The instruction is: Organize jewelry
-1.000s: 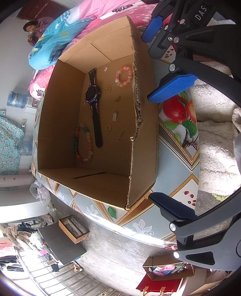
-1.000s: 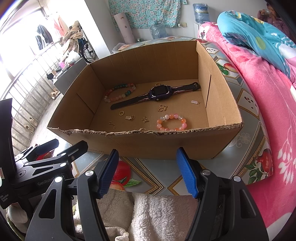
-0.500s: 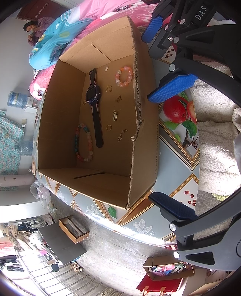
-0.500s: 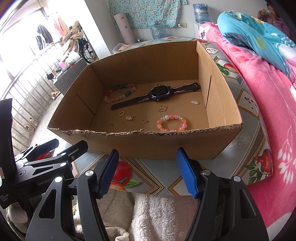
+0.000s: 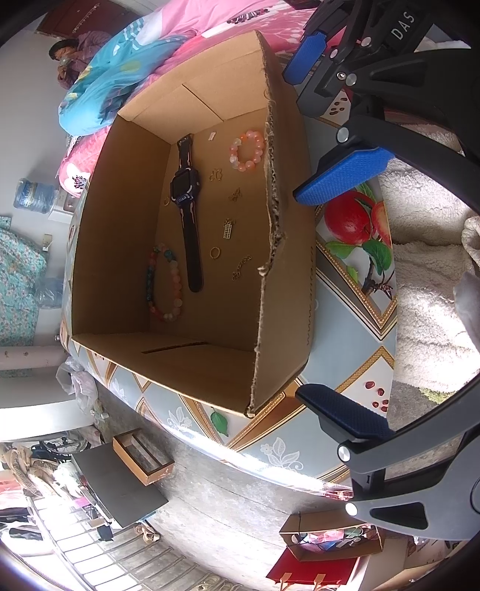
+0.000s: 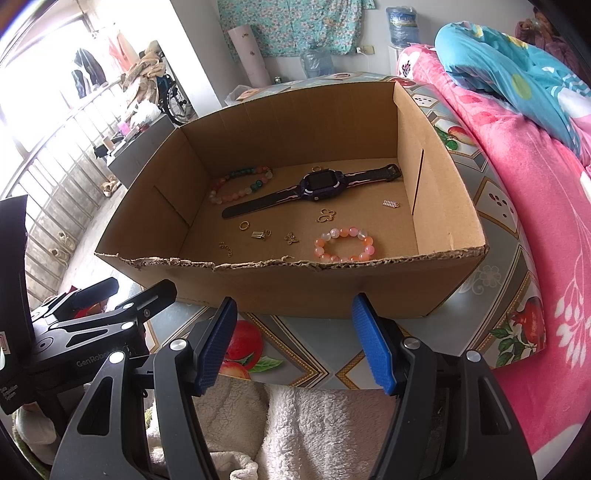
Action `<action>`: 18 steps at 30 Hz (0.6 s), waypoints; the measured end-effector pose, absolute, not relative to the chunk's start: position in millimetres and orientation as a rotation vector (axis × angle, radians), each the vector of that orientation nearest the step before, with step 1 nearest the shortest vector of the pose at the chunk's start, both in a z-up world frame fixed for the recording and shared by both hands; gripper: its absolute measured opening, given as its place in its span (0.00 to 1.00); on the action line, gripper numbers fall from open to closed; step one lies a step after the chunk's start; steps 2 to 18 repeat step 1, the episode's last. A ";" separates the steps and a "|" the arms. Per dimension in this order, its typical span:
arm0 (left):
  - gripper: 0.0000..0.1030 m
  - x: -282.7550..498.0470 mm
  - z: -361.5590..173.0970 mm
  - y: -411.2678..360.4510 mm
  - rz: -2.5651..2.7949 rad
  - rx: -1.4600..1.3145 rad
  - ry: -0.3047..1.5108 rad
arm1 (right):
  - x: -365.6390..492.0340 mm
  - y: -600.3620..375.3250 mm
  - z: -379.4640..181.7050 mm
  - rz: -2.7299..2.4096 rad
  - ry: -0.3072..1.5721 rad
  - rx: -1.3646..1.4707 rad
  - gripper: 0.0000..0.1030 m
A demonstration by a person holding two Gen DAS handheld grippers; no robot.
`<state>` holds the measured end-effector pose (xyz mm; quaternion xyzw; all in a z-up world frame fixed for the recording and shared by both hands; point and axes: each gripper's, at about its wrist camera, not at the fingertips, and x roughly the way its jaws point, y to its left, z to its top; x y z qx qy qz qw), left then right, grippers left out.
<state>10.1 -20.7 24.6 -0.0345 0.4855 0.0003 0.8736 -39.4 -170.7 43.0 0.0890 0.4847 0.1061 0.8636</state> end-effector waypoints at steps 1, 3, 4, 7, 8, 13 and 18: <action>0.91 10.2 24.1 -20.2 0.002 -0.073 1.014 | -39.3 -170.9 43.1 0.223 1.016 0.187 0.62; 0.91 10.2 24.1 -20.2 0.002 -0.073 1.014 | -39.3 -170.9 43.1 0.223 1.016 0.187 0.62; 0.91 10.2 24.1 -20.2 0.002 -0.073 1.014 | -39.3 -170.9 43.1 0.223 1.016 0.187 0.62; 0.91 10.2 24.1 -20.2 0.002 -0.073 1.014 | -39.3 -170.9 43.1 0.223 1.016 0.187 0.62; 0.91 10.2 24.1 -20.2 0.002 -0.073 1.014 | -39.3 -170.9 43.1 0.223 1.016 0.187 0.62; 0.91 10.2 24.1 -20.2 0.002 -0.073 1.014 | -39.3 -170.9 43.1 0.223 1.016 0.187 0.62; 0.91 10.2 24.1 -20.2 0.002 -0.073 1.014 | -39.3 -170.9 43.1 0.223 1.016 0.187 0.62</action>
